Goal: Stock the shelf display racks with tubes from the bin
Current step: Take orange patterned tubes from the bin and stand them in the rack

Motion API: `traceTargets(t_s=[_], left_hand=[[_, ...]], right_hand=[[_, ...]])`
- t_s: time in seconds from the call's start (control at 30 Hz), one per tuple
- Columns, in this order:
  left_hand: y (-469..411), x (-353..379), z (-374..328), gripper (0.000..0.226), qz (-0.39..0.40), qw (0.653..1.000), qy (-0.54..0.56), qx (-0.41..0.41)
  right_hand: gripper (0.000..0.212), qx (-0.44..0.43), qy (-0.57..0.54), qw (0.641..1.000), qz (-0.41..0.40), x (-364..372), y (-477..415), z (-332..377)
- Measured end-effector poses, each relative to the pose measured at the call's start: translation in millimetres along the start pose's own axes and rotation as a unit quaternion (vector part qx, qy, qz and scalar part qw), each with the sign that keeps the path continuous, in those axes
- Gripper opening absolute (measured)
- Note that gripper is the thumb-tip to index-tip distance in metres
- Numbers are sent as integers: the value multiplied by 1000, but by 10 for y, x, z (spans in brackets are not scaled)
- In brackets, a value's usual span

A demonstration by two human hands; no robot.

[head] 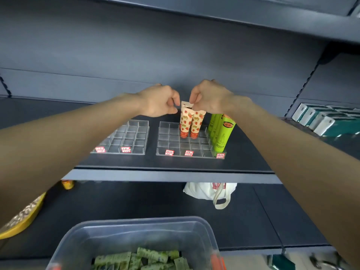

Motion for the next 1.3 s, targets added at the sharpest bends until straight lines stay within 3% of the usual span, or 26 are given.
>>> traceTargets(t_s=[0.23,0.53,0.63,0.8,0.9,1.03,1.1,1.2,1.3], left_hand=[[1087,396,109,19,64,997,25,-23],[2526,1951,530,20,230,960,96,-130],[2890,2425,663,13,242,945,139,-171],[3284,2971,681,34,243,934,160,-207],[3317,3152,666,46,217,956,87,-180],[3187,3219,616,51,255,964,-37,-69],[3164,3277,567,48,296,954,-26,-40],[3182,3349,502,44,330,944,-3,-20],[3145,3337,498,49,356,934,-36,3]], right_hand=[[16,-29,-69,997,26,573,873,307],[23,44,-129,959,248,2322,2080,352],[20,72,-158,942,286,2883,2359,304],[26,151,-197,906,343,3478,2682,332],[44,131,-143,901,389,3670,2713,304],[50,87,-72,903,414,3757,2705,254],[45,90,-74,893,434,3813,2740,219],[20,125,-100,891,425,3825,2770,161],[18,161,-131,885,416,3797,2771,128]])
Point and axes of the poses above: each hand's wrist, its own y-axis away from the middle knuckle, its own x-axis out of the palm, z = x × y, the point moved 1 cm from there along -y, towards the middle knuckle, and after that the axes turned 1 degree about -x, right-handed, at the moved point
